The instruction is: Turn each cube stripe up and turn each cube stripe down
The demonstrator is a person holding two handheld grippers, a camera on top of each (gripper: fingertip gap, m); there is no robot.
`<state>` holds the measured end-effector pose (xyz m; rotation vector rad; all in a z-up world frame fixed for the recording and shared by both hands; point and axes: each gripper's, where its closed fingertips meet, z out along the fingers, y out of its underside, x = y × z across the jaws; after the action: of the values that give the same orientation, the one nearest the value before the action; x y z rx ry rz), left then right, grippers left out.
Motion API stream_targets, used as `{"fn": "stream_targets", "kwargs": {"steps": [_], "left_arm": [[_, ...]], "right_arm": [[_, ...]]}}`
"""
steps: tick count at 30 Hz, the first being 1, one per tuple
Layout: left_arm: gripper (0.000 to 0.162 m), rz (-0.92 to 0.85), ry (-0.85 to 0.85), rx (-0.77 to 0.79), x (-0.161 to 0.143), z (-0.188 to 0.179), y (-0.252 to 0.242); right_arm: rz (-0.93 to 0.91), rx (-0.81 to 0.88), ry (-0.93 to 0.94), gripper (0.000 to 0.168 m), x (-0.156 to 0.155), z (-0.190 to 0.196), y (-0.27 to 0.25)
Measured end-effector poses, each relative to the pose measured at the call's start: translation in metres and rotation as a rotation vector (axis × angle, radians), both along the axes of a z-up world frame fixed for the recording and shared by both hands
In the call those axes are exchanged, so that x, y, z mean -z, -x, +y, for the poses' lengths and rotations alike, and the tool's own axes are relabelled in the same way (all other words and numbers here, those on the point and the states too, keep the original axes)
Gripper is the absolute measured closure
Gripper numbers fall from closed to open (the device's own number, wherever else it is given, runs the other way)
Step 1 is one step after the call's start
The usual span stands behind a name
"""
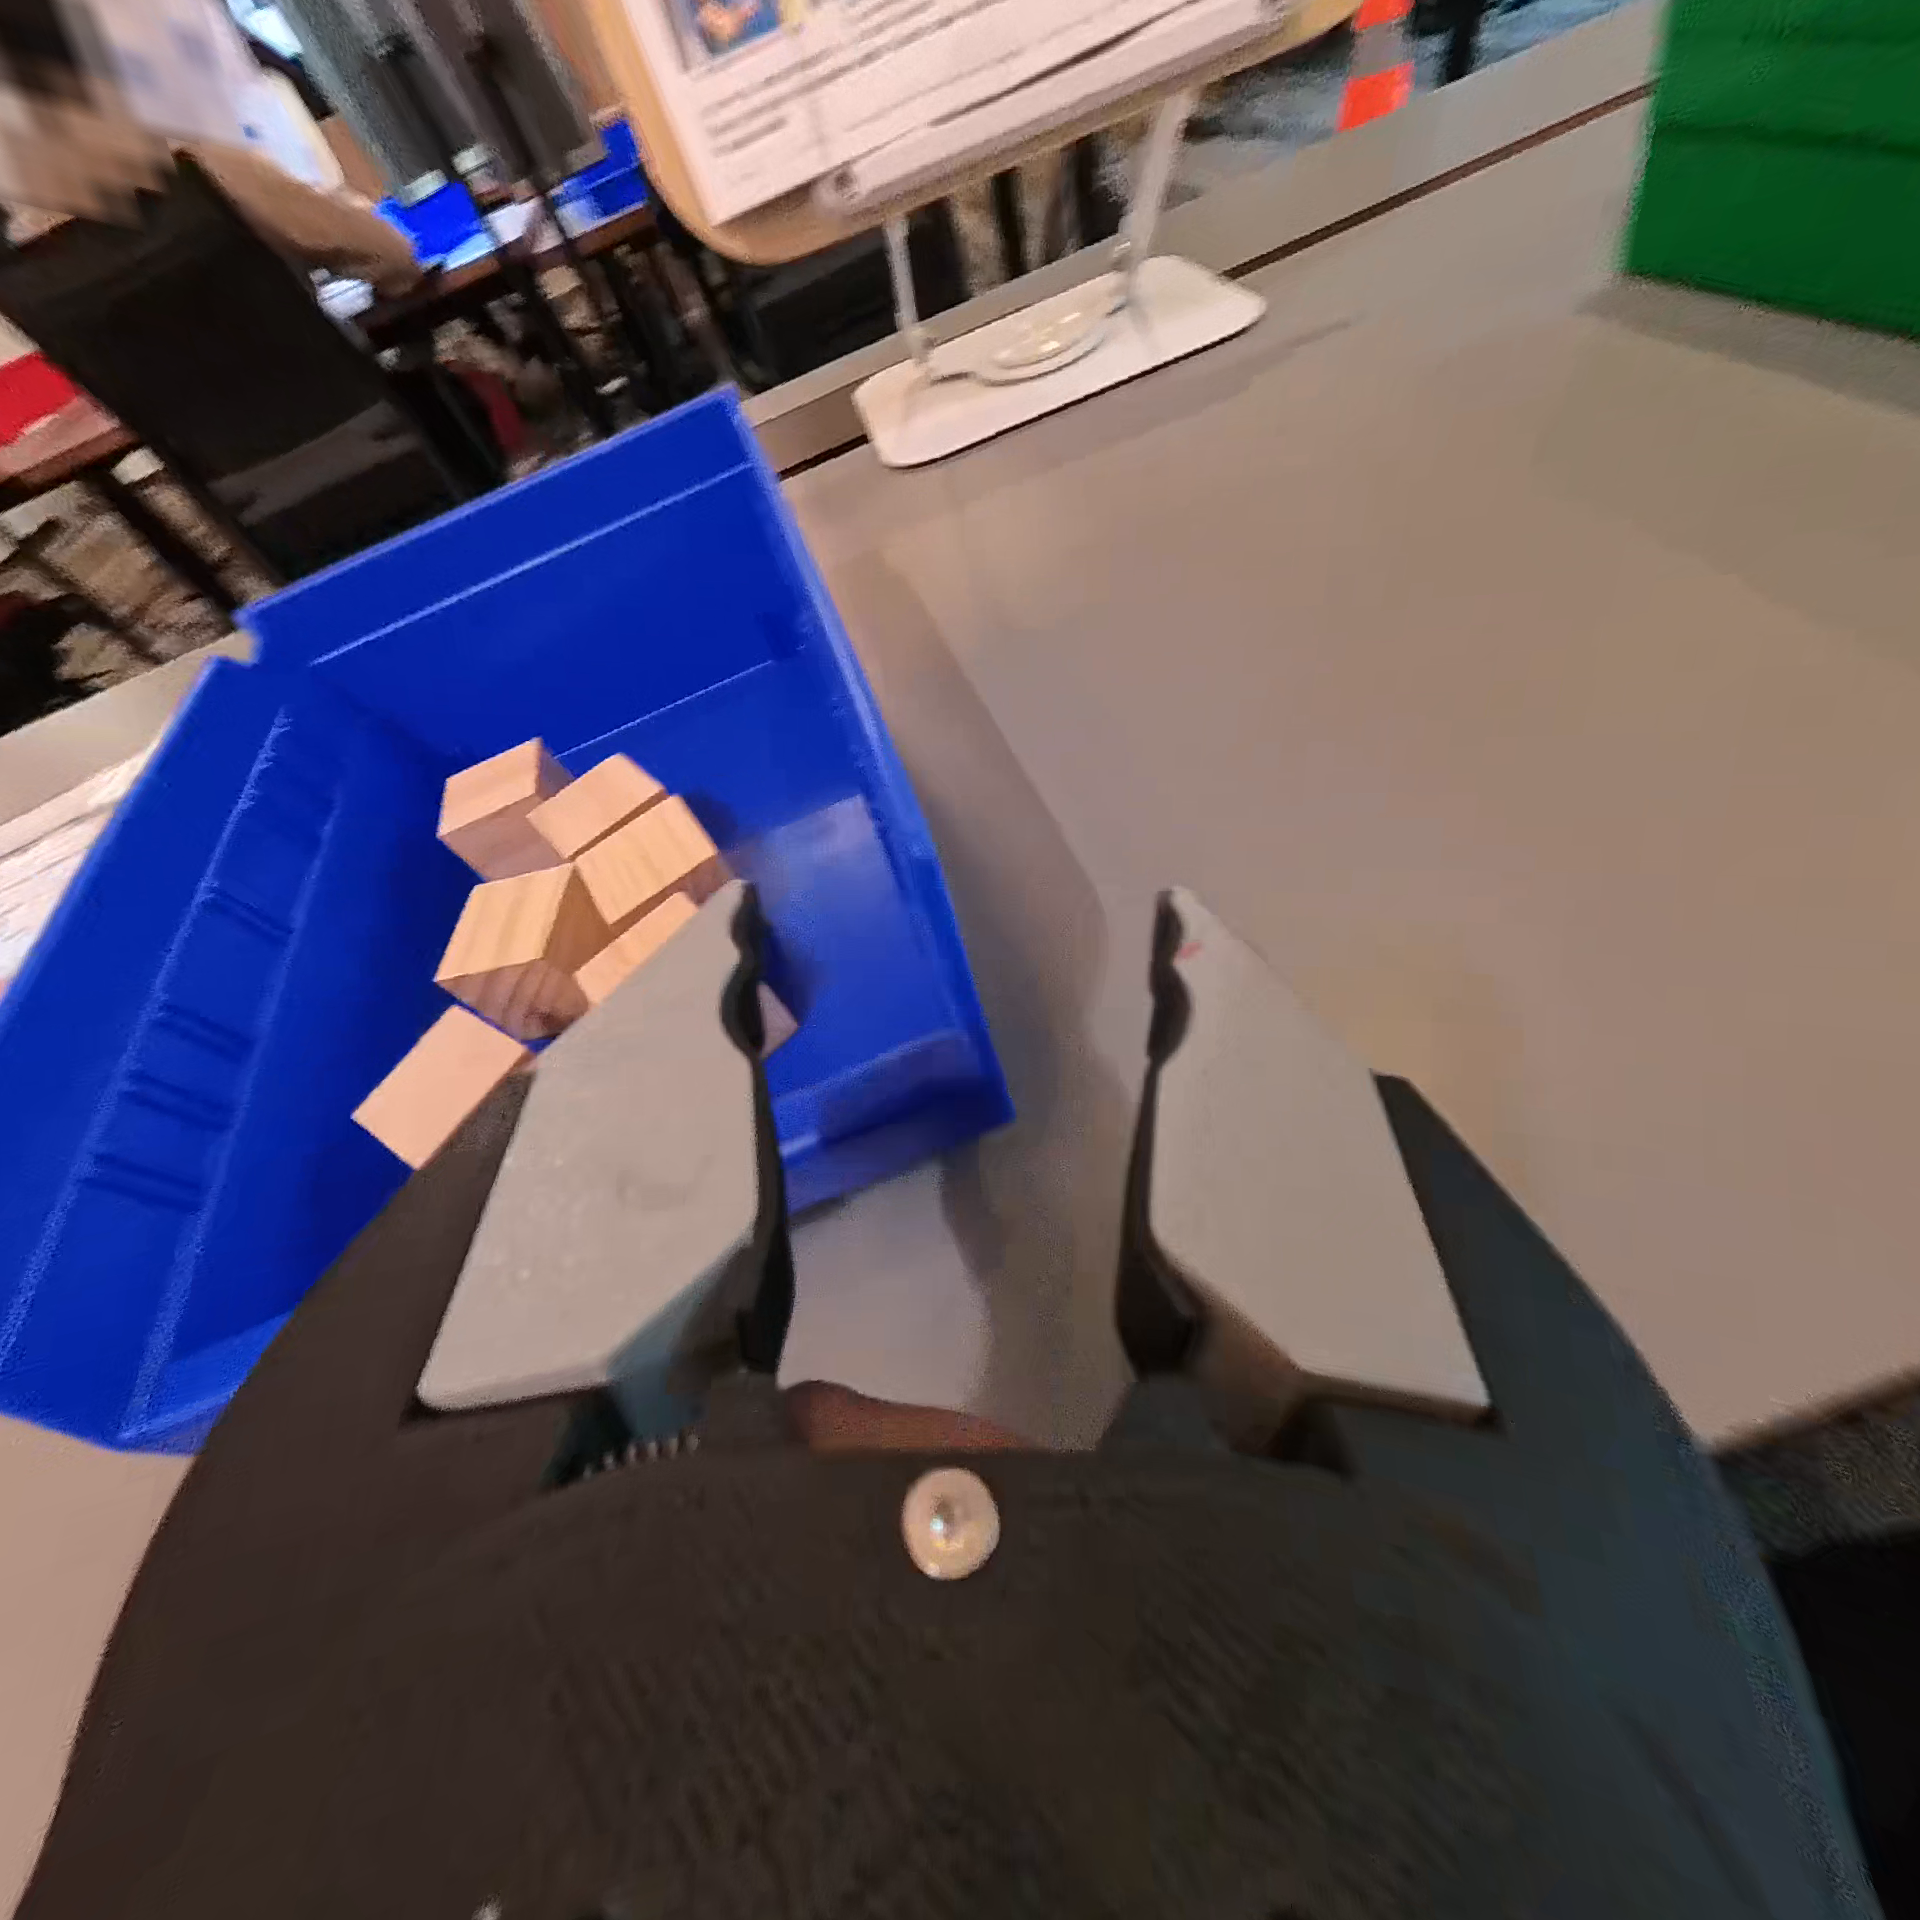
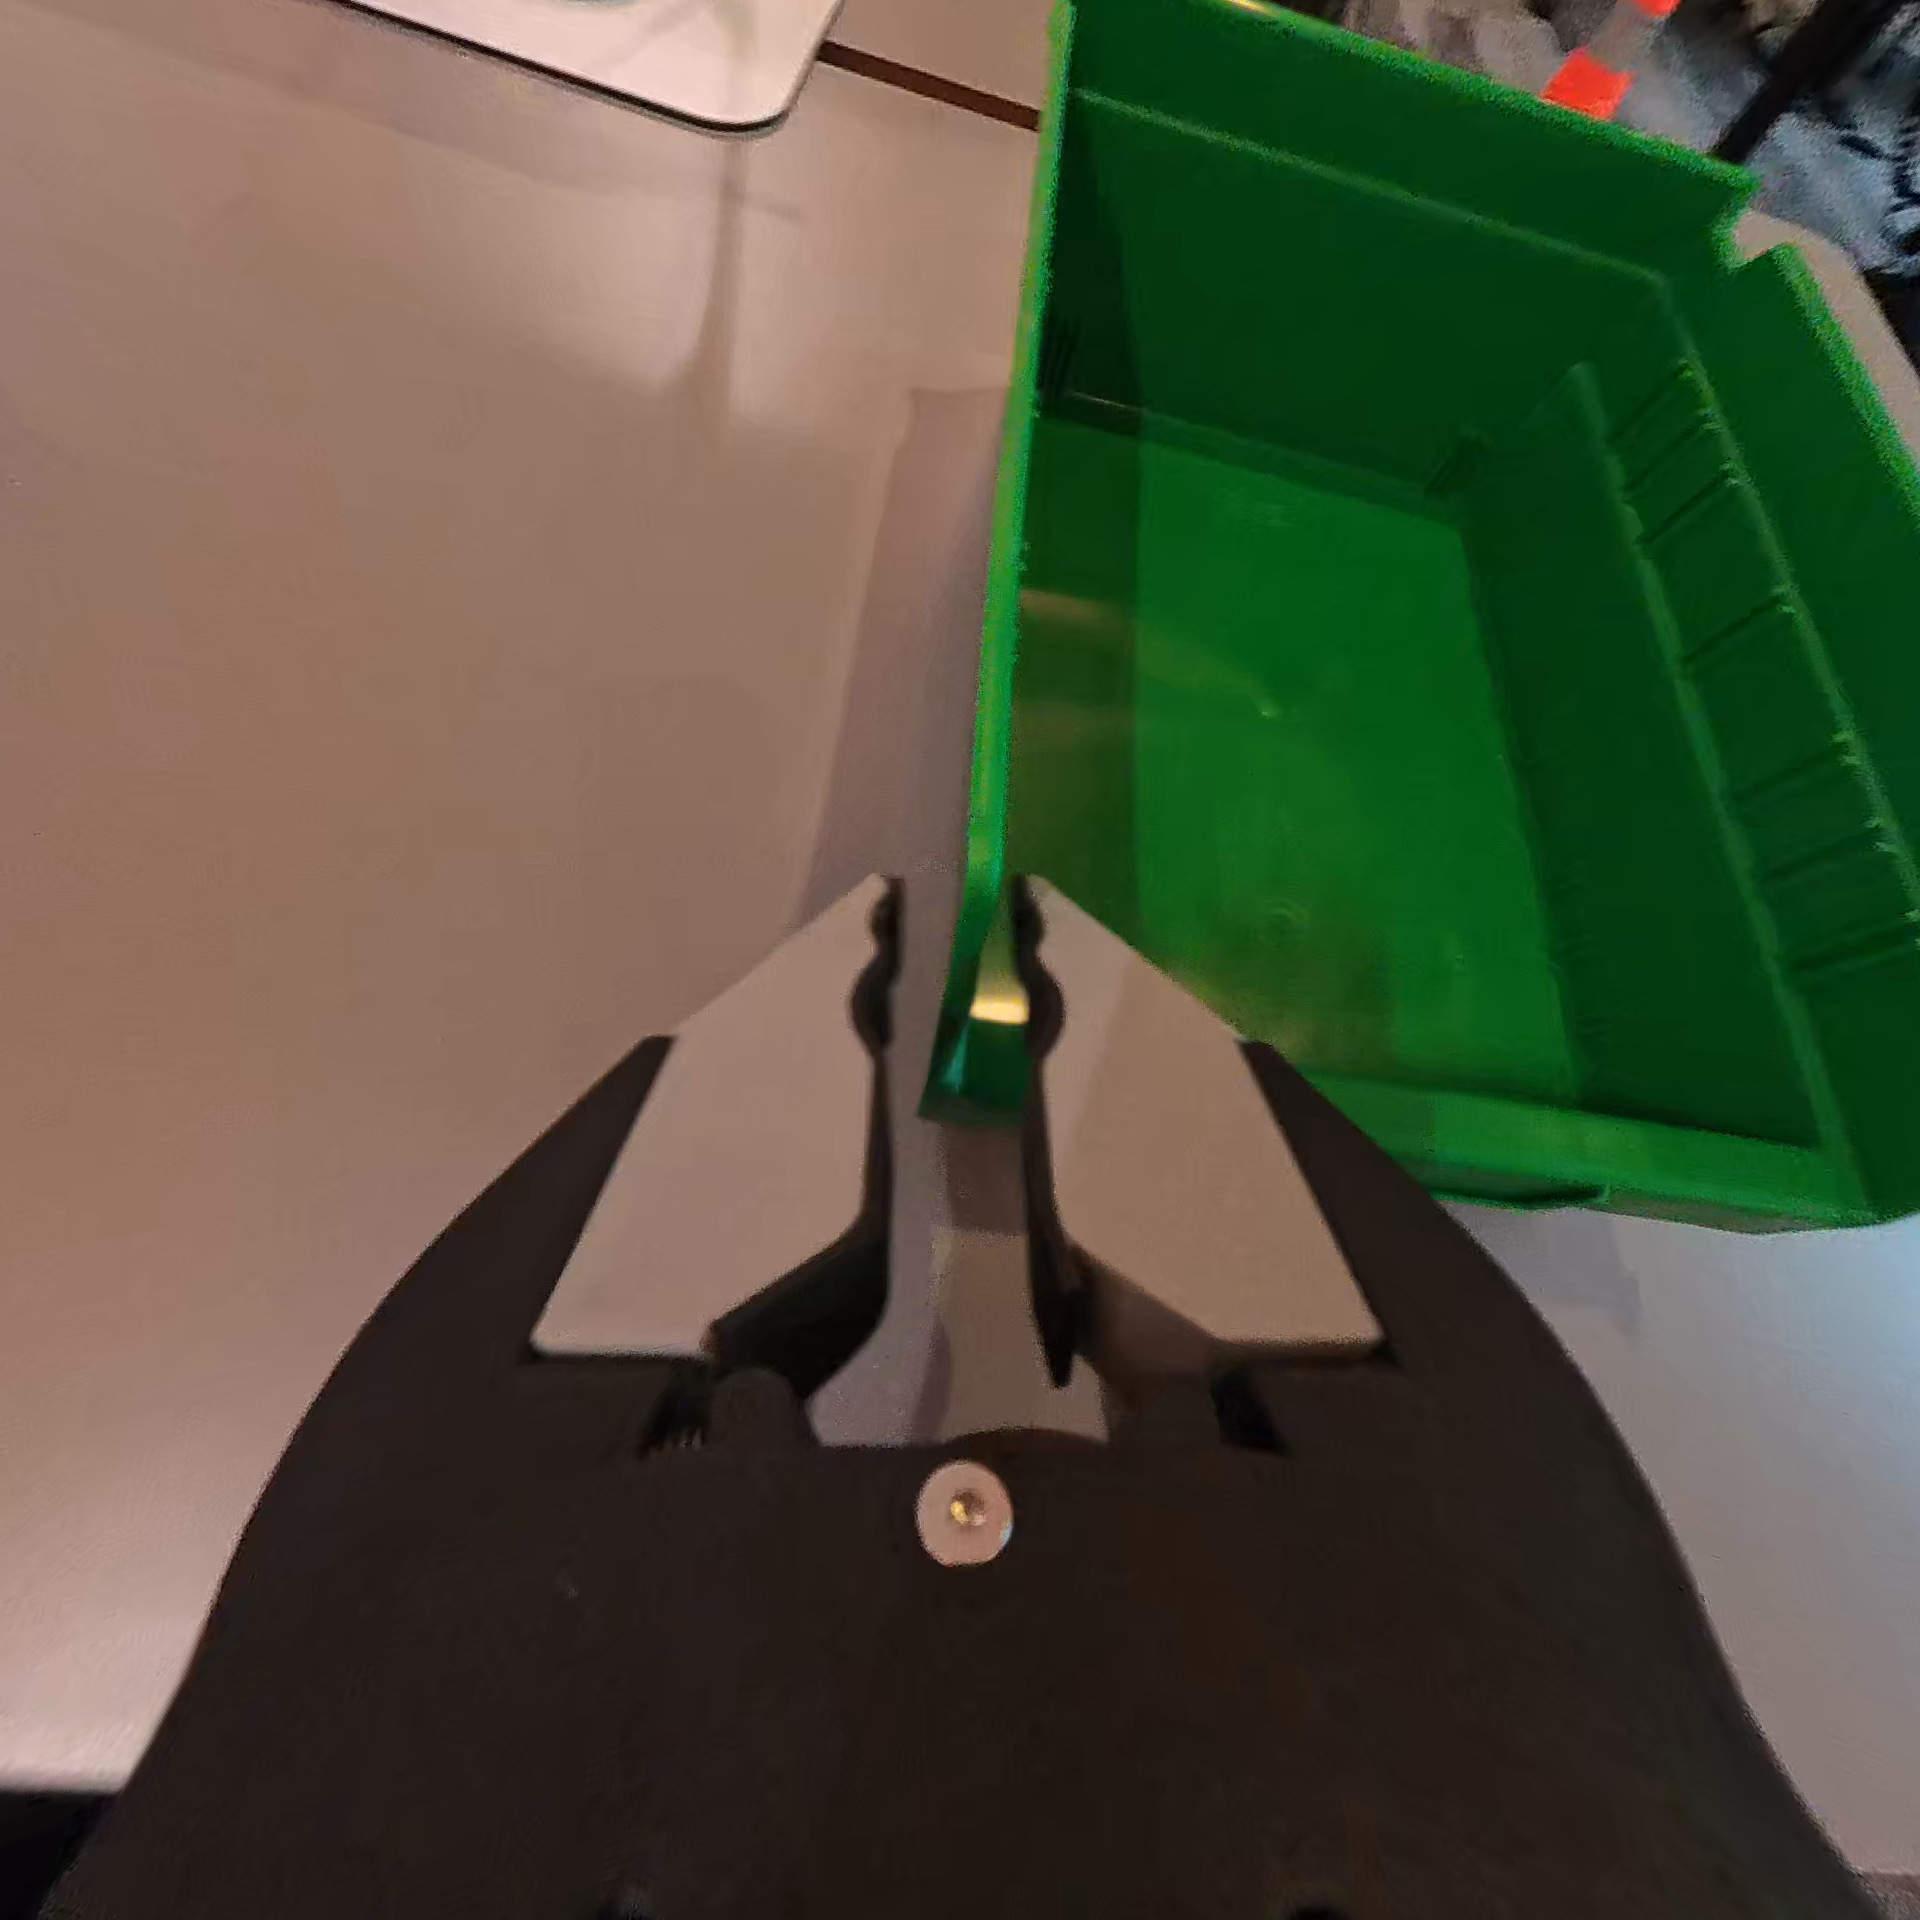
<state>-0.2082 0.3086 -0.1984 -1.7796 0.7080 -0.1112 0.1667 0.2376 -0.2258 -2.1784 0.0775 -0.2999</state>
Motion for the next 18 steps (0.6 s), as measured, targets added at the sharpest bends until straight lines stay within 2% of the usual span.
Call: {"fn": "stream_targets", "kwargs": {"steps": [1,2,4,7,12,18], "left_arm": [[0.086,-0.013,-0.003,0.047,-0.004,-0.012,-0.002],[0.086,-0.029,-0.015,0.087,-0.009,-0.023,-0.002],[0.086,-0.053,-0.024,0.152,-0.012,-0.039,0.0],[0.086,-0.053,0.028,0.195,-0.008,-0.046,0.003],[0.086,-0.084,-0.002,0.225,-0.015,-0.038,-0.001],[0.085,-0.221,0.111,0.21,-0.014,-0.015,-0.002]], "right_arm": [[0.022,-0.027,-0.017,0.134,-0.007,-0.005,0.006],[0.036,-0.065,-0.069,0.13,-0.02,-0.008,0.015],[0.032,-0.143,-0.152,0.123,-0.049,-0.013,0.032],[0.027,-0.213,-0.169,0.122,-0.071,-0.015,0.045],[0.019,-0.312,-0.125,0.12,-0.069,-0.012,0.051],[0.036,-0.316,-0.096,0.111,-0.068,0.003,0.034]]}}
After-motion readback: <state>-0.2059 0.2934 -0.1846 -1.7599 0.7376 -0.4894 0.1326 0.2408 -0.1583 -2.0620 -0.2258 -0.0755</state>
